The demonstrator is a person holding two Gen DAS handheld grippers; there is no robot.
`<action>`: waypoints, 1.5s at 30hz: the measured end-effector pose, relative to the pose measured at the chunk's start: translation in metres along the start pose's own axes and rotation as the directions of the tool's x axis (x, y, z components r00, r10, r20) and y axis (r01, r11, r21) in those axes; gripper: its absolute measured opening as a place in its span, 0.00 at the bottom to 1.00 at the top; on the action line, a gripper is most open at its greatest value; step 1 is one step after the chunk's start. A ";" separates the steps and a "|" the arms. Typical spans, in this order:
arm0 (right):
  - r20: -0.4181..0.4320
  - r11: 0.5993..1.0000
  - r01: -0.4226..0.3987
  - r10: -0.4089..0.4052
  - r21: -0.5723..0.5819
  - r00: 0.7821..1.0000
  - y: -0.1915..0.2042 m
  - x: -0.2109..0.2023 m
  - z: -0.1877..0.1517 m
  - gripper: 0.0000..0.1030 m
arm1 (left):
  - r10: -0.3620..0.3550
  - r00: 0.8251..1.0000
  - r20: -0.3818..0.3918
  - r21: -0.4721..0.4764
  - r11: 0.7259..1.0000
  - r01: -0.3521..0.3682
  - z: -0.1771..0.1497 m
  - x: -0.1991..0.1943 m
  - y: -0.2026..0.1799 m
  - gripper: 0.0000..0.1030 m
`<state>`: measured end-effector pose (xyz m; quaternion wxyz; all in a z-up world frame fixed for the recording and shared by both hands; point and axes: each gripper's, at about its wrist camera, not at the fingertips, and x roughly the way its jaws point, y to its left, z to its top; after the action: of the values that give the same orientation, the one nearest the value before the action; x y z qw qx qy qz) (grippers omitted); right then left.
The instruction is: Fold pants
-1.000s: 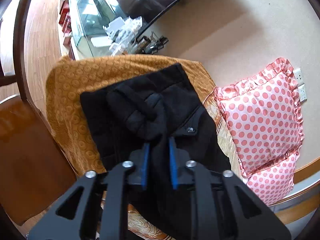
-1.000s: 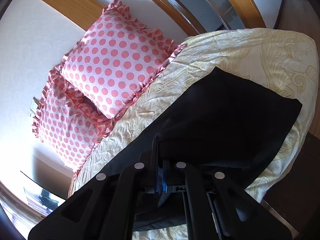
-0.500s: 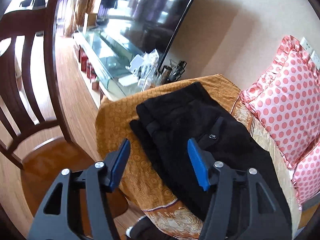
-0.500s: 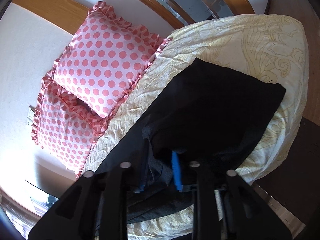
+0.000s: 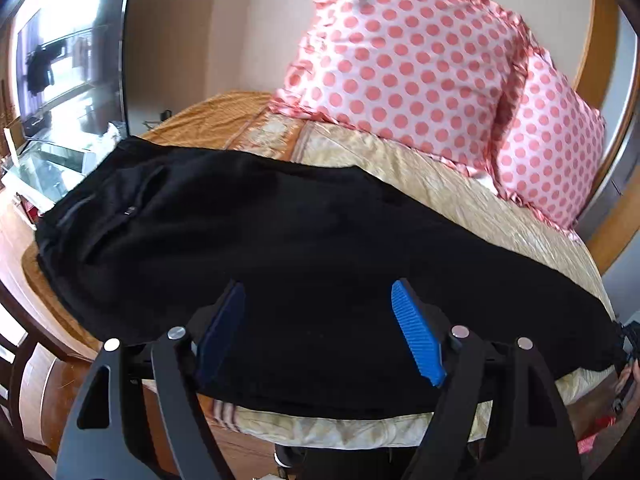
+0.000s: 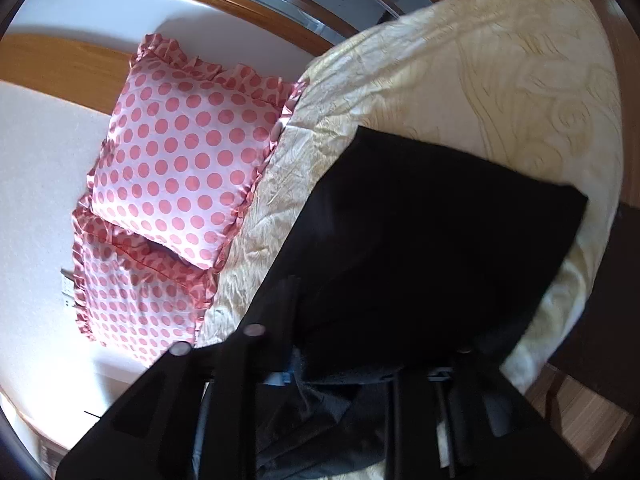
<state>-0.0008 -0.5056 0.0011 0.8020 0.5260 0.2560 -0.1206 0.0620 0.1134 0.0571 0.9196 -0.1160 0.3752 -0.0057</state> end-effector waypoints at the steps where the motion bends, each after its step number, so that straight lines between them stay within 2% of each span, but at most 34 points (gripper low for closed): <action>1: 0.026 0.995 0.034 -0.032 -0.089 0.999 0.012 0.001 0.006 0.06 | -0.019 1.000 -0.023 0.011 1.000 0.019 -0.003 0.008 -0.005 0.74; 3: 0.159 0.932 0.098 -0.044 -0.349 0.986 0.054 -0.014 0.010 0.05 | -0.023 0.998 -0.057 0.023 0.999 0.025 -0.008 0.020 -0.007 0.74; 4: 0.238 0.858 0.128 -0.006 -0.497 0.971 0.079 -0.026 0.006 0.04 | -0.026 0.997 -0.079 0.027 0.999 0.028 -0.010 0.026 -0.008 0.74; 5: 0.281 0.807 0.151 0.019 -0.571 0.960 0.091 -0.035 0.000 0.05 | -0.028 0.995 -0.096 0.026 0.999 0.030 -0.013 0.029 -0.006 0.74; 6: 0.311 0.773 0.184 0.018 -0.607 0.950 0.096 -0.040 -0.003 0.04 | -0.033 0.994 -0.109 0.023 0.999 0.036 -0.016 0.032 -0.004 0.74; 7: 0.318 0.768 0.204 0.000 -0.607 0.948 0.095 -0.041 -0.002 0.05 | -0.037 0.992 -0.118 0.020 0.999 0.040 -0.018 0.034 -0.002 0.74; 10: 0.206 0.864 0.215 -0.133 -0.455 0.970 0.043 -0.027 0.009 0.05 | -0.044 0.992 -0.116 0.033 0.998 0.049 -0.023 0.035 -0.001 0.74; 13: 0.119 0.897 0.244 -0.215 -0.368 0.969 0.003 -0.012 0.005 0.05 | -0.045 0.991 -0.125 0.060 0.997 0.053 -0.022 0.035 -0.003 0.76; 15: 0.073 0.933 0.206 -0.194 -0.294 0.978 -0.015 -0.010 0.001 0.05 | -0.047 0.991 -0.129 0.071 0.996 0.056 -0.022 0.035 -0.003 0.77; 17: 0.061 0.953 0.175 -0.165 -0.246 0.985 -0.020 -0.014 0.001 0.08 | -0.051 0.990 -0.131 0.077 0.995 0.061 -0.022 0.035 -0.004 0.79; 20: 0.035 0.967 0.146 -0.142 -0.210 0.989 -0.020 -0.018 0.000 0.15 | -0.063 0.990 -0.130 0.081 0.994 0.074 -0.022 0.036 -0.005 0.83; 24: 0.032 0.987 0.097 -0.093 -0.125 0.995 -0.029 -0.025 0.004 0.16 | -0.060 0.989 -0.132 0.106 0.992 0.075 -0.023 0.037 -0.007 0.84; 26: 0.093 0.979 0.147 -0.134 -0.143 0.987 -0.030 -0.030 0.007 0.07 | -0.060 0.990 -0.131 0.118 0.990 0.075 -0.025 0.037 -0.007 0.84; 28: 0.127 0.970 0.192 -0.173 -0.151 0.977 -0.033 -0.031 0.009 0.06 | -0.059 0.990 -0.129 0.127 0.989 0.076 -0.025 0.037 -0.007 0.84; 31: 0.113 0.964 0.204 -0.186 -0.171 0.976 -0.032 -0.030 0.010 0.07 | -0.058 0.991 -0.120 0.140 0.987 0.075 -0.027 0.037 -0.008 0.84; 34: 0.157 0.927 0.312 -0.284 -0.206 0.946 -0.024 -0.043 0.007 0.18 | -0.062 0.992 -0.111 0.151 0.985 0.078 -0.029 0.036 -0.009 0.87; 35: 0.201 0.906 0.360 -0.319 -0.224 0.926 -0.018 -0.051 0.006 0.33 | -0.068 0.992 -0.108 0.149 0.985 0.084 -0.029 0.035 -0.009 0.89; 36: 0.250 0.875 0.419 -0.361 -0.242 0.899 -0.012 -0.059 0.005 0.42 | -0.074 0.992 -0.104 0.146 0.985 0.089 -0.029 0.034 -0.009 0.89; 37: 0.327 0.827 0.495 -0.405 -0.268 0.854 0.000 -0.068 0.002 0.54 | -0.083 0.991 -0.102 0.145 0.985 0.097 -0.030 0.032 -0.009 0.89; 39: 0.421 0.760 0.552 -0.401 -0.342 0.814 0.024 -0.080 -0.005 0.54 | -0.105 0.990 -0.097 0.140 0.983 0.118 -0.030 0.029 -0.010 0.89; 40: 0.455 0.720 0.560 -0.371 -0.410 0.810 0.045 -0.082 -0.012 0.54 | -0.117 0.989 -0.088 0.137 0.982 0.128 -0.030 0.026 -0.010 0.89; 41: 0.459 0.699 0.539 -0.328 -0.469 0.826 0.062 -0.081 -0.017 0.54 | -0.125 0.989 -0.078 0.136 0.981 0.135 -0.030 0.024 -0.010 0.90; 43: 0.356 0.668 0.392 -0.198 -0.633 0.913 0.103 -0.067 -0.034 0.54 | -0.138 0.989 -0.057 0.138 0.980 0.145 -0.031 0.021 -0.011 0.92; 44: 0.218 0.642 0.239 -0.113 -0.729 0.969 0.131 -0.049 -0.049 0.54 | -0.139 0.989 -0.049 0.143 0.979 0.145 -0.032 0.021 -0.012 0.93; 45: 0.112 0.615 0.130 -0.067 -0.778 0.991 0.152 -0.033 -0.063 0.54 | -0.132 0.990 -0.048 0.149 0.979 0.138 -0.033 0.022 -0.012 0.93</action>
<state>0.0239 -0.3880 0.1179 0.9517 0.1047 0.2825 -0.0597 0.0561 0.0927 0.0218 0.9160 -0.0709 0.3822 -0.0988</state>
